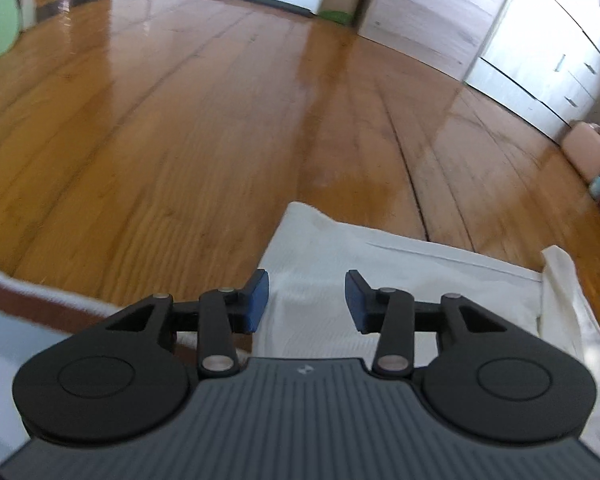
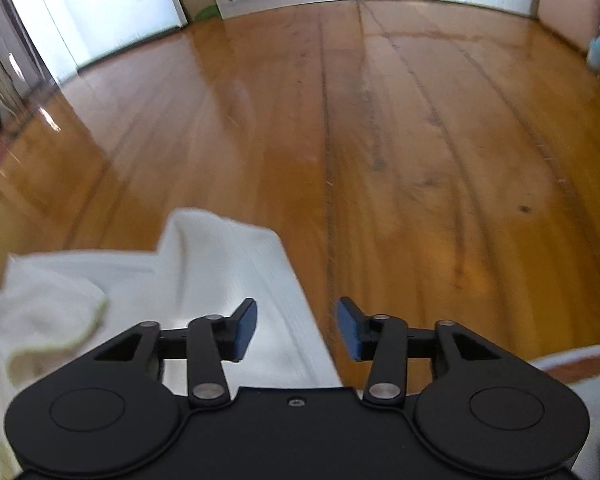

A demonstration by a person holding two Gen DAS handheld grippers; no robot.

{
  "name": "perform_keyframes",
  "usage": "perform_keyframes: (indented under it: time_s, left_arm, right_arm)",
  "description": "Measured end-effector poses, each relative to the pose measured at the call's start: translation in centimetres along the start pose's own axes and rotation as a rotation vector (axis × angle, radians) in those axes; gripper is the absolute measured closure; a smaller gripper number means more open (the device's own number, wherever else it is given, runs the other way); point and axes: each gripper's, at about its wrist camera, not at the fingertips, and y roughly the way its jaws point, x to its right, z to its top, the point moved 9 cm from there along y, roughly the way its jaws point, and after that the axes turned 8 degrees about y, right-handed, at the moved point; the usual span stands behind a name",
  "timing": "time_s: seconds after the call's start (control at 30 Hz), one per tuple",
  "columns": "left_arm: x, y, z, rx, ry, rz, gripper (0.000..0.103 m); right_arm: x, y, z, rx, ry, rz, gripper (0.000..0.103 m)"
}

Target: Fold clothes

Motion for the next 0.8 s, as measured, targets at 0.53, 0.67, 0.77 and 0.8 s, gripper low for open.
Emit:
perform_keyframes:
  time_s: [0.53,0.67,0.77,0.8]
  left_arm:
    - [4.0,3.8,2.6,-0.070,0.448,0.133,0.100]
    - [2.3,0.7,6.2,0.134,0.265,0.183,0.100]
    - [1.8,0.5,7.0,0.207,0.243,0.224,0.099]
    - [1.5,1.9,6.2,0.162,0.232,0.236,0.098]
  right_arm:
    - [-3.0,7.1,1.4,0.026,-0.026,0.026,0.089]
    - [-3.3,3.4,4.1,0.285,-0.073,0.007,0.098]
    - [-3.8,1.2,6.1,0.387,-0.095,0.022,0.098]
    - [-3.6,1.5,6.4,0.384,-0.110,-0.005,0.097]
